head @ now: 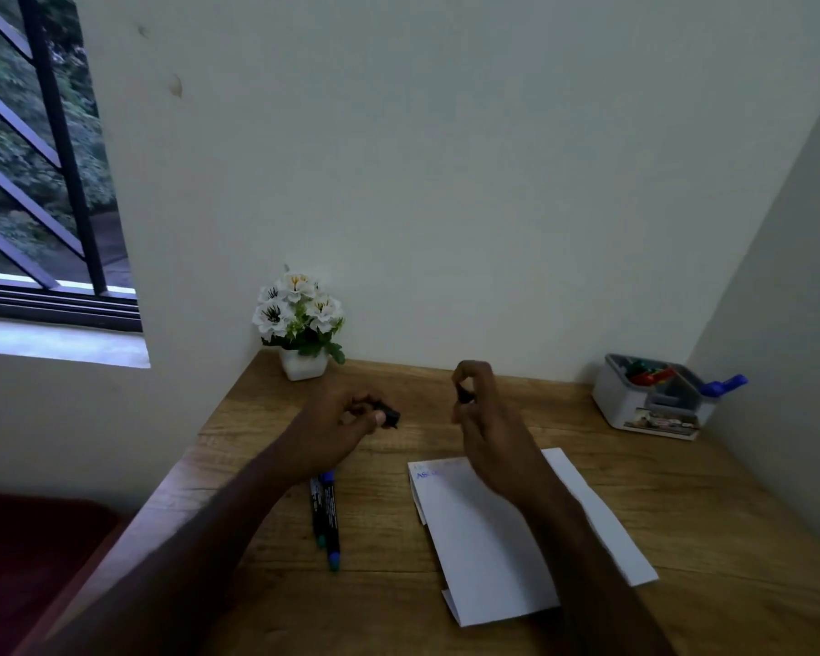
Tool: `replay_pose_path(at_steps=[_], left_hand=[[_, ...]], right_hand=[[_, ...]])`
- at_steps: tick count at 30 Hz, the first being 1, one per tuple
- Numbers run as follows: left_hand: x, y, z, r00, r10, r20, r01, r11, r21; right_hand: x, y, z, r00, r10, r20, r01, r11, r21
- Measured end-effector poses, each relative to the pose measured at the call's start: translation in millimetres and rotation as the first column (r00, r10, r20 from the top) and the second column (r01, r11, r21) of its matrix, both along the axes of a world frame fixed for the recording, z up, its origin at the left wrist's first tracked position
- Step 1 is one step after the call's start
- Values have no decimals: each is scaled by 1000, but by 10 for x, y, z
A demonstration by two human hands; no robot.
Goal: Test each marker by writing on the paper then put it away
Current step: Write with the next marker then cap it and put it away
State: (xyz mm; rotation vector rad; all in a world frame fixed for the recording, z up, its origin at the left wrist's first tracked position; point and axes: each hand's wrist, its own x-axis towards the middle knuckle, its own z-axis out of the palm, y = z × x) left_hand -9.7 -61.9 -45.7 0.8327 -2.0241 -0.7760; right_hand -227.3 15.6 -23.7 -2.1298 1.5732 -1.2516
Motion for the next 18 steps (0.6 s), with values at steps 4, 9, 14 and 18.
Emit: replay_pose_path(at_steps=[4,9,14,18], left_hand=[[-91,46,-80,990,-24,142,36,996,-86],[-150,85,-114,910,42,413,20,989,-147],[-180,135,-59,800,48,598,45,989,-140],[-172,132,-77,775,28,632,71,989,-131]], right_hand=[[-85,52,68,789,94,607,-122,992,5],[-246,180,34,286,188,940,-504,863,-20],[-213,189,-127,554,39,832,-341,922,183],[-93,209,-138,781,-163,603,-18,959,282]])
